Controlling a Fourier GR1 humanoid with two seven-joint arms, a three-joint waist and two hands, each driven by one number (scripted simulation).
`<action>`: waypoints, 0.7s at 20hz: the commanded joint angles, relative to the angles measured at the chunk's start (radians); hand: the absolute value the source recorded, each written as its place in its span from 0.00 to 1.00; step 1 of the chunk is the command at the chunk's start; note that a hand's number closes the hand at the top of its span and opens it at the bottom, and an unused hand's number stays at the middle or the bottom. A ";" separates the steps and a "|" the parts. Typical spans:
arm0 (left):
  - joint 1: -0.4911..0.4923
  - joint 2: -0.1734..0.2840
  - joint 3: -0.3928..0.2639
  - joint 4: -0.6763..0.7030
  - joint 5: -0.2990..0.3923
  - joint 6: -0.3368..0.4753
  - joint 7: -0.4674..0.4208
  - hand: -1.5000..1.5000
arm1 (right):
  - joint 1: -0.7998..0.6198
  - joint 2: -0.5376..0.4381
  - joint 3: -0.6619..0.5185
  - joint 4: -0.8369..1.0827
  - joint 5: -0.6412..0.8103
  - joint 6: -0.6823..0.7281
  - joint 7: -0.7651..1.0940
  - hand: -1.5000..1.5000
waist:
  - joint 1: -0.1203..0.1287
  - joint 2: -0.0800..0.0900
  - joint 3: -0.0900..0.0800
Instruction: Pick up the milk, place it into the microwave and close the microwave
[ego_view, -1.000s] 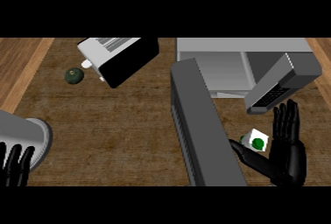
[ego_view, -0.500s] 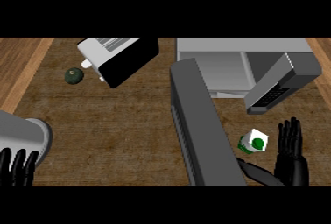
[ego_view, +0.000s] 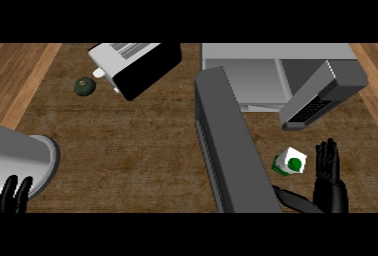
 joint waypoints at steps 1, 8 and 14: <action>0.079 -0.030 -0.075 -0.034 -0.046 -0.011 -0.038 0.00 | -0.072 -0.021 -0.049 0.136 -0.015 0.036 -0.061 0.00 | 0.004 0.000 0.000; -0.005 -0.013 -0.021 -0.055 -0.014 0.016 0.074 0.00 | -0.142 -0.029 -0.114 0.315 -0.021 0.036 -0.164 0.00 | 0.001 0.001 0.000; -0.004 -0.007 0.008 -0.072 0.017 0.004 0.083 0.00 | -0.296 -0.050 -0.213 0.551 -0.006 -0.098 -0.180 0.00 | 0.006 0.003 0.001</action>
